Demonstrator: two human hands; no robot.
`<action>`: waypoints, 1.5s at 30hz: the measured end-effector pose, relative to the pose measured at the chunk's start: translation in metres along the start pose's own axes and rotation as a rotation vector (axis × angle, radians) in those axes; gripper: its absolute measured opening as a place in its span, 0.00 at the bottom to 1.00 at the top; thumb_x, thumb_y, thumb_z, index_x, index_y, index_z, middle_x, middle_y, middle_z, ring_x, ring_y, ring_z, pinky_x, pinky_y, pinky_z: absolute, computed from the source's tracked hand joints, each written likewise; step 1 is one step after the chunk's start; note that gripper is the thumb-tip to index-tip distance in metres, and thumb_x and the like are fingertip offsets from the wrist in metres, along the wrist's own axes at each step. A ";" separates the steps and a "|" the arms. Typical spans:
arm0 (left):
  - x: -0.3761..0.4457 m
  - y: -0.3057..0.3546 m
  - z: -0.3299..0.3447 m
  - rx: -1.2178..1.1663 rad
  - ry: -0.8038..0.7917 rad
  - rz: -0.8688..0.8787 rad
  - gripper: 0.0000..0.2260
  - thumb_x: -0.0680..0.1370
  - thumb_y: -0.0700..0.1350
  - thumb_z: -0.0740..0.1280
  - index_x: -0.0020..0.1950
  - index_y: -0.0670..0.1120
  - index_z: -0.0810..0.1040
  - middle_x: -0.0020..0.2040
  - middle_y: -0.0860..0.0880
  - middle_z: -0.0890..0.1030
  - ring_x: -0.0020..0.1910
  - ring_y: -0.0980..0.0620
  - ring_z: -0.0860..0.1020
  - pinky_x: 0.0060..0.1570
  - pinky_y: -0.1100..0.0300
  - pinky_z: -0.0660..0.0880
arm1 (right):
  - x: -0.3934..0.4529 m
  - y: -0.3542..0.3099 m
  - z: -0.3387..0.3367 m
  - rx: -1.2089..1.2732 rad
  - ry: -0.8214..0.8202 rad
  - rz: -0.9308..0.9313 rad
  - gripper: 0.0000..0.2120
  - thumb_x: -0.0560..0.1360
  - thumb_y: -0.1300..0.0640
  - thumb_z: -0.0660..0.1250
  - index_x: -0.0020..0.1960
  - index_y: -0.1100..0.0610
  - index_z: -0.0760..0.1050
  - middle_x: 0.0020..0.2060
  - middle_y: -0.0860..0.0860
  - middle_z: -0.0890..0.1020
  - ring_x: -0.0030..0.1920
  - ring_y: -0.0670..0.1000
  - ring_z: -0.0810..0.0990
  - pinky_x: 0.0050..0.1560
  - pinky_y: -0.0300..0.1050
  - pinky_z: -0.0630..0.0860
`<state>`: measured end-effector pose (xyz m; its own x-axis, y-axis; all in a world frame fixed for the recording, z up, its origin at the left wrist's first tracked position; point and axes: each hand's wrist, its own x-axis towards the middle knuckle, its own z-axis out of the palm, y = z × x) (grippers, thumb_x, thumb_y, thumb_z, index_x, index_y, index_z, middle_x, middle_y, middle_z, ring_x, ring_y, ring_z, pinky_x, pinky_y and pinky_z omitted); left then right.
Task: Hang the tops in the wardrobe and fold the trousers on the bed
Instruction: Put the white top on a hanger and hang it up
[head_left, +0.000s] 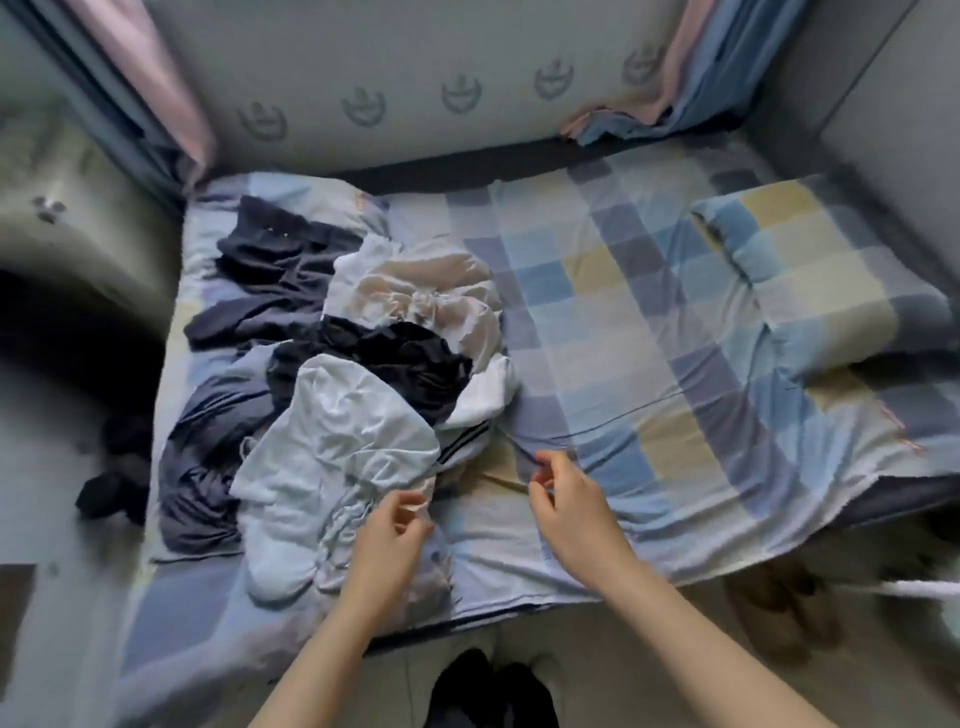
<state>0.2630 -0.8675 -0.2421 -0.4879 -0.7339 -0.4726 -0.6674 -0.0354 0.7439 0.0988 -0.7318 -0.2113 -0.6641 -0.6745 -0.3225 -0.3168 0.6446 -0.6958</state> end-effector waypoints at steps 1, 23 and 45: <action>0.004 -0.008 -0.002 -0.016 0.003 -0.033 0.08 0.76 0.37 0.68 0.49 0.50 0.77 0.43 0.48 0.82 0.44 0.49 0.81 0.41 0.59 0.76 | 0.006 0.001 0.005 -0.021 -0.027 0.006 0.17 0.80 0.56 0.58 0.68 0.57 0.67 0.56 0.52 0.77 0.56 0.53 0.76 0.48 0.42 0.69; 0.208 -0.281 -0.040 0.255 -0.278 -0.334 0.13 0.75 0.47 0.68 0.57 0.49 0.72 0.50 0.48 0.79 0.53 0.44 0.77 0.48 0.56 0.72 | 0.228 0.014 0.348 -0.386 -0.467 0.118 0.45 0.76 0.49 0.67 0.78 0.50 0.37 0.75 0.54 0.56 0.72 0.62 0.61 0.69 0.56 0.63; 0.157 -0.152 -0.161 -0.583 0.119 -0.337 0.12 0.79 0.36 0.59 0.35 0.40 0.72 0.36 0.44 0.74 0.42 0.48 0.73 0.51 0.49 0.75 | 0.180 -0.096 0.144 0.700 0.226 0.450 0.08 0.68 0.53 0.54 0.43 0.52 0.70 0.39 0.53 0.69 0.42 0.52 0.67 0.41 0.51 0.65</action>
<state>0.3786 -1.0872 -0.3532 -0.2191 -0.6873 -0.6925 -0.3438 -0.6099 0.7140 0.1070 -0.9669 -0.2946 -0.7688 -0.2720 -0.5788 0.4498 0.4133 -0.7917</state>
